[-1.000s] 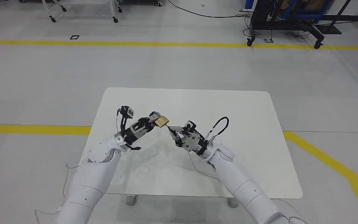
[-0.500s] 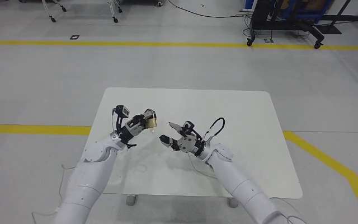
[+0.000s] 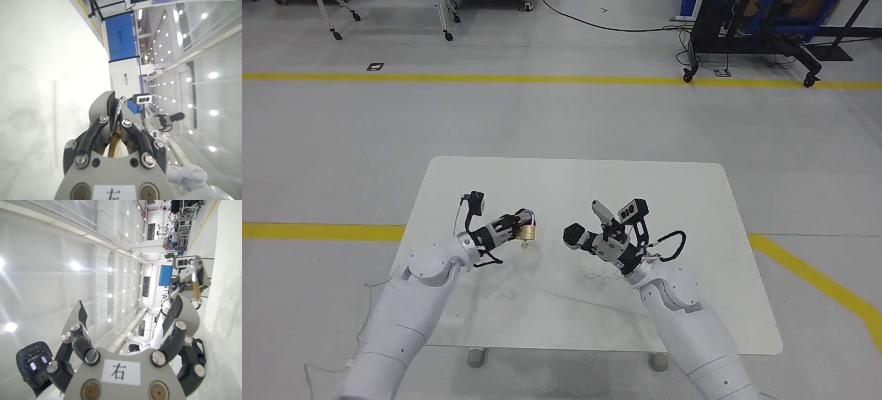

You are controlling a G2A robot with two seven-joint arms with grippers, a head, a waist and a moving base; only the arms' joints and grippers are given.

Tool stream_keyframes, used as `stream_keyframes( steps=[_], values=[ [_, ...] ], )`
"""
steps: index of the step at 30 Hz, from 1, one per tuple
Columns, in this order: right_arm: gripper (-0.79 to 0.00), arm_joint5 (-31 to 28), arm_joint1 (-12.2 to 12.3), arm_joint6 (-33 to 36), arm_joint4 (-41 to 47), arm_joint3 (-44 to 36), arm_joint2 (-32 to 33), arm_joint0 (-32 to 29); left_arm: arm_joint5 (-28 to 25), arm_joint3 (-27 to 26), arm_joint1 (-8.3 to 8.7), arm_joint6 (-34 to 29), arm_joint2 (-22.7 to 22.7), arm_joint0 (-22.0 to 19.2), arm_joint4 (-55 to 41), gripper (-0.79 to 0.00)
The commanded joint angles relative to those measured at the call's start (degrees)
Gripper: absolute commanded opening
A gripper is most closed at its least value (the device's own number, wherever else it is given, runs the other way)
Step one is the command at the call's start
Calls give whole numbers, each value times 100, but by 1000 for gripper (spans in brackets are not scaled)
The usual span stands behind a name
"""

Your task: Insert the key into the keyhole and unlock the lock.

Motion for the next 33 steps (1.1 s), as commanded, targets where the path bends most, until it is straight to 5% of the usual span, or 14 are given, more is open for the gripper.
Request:
stream_keyframes(
  steps=[1, 8, 22, 25, 27, 29, 33],
  values=[
    [0, -4, -4, 12, 19, 133, -12, 57, 145, -4, -12, 165, 131, -45, 396, -785],
    [0, -4, -4, 12, 19, 133, -12, 57, 535, 45, -34, 436, 513, -187, 1509, -785],
    [0, -4, -4, 12, 19, 133, -12, 57, 566, 118, -194, 313, 1121, -310, 1793, -785],
    [0, -4, -4, 12, 19, 133, -12, 57, 627, 200, -228, 355, 1222, -367, 1902, -434],
    [0, -4, -4, 12, 19, 133, -12, 57, 635, 256, -239, 293, 1251, -409, 1925, -105],
    [0, -4, -4, 12, 19, 133, -12, 57, 636, 305, -243, 289, 1262, -441, 1982, 0],
    [0, -4, -4, 12, 19, 133, -12, 57, 504, 348, -221, 387, 1137, -464, 1974, 0]
  ],
)
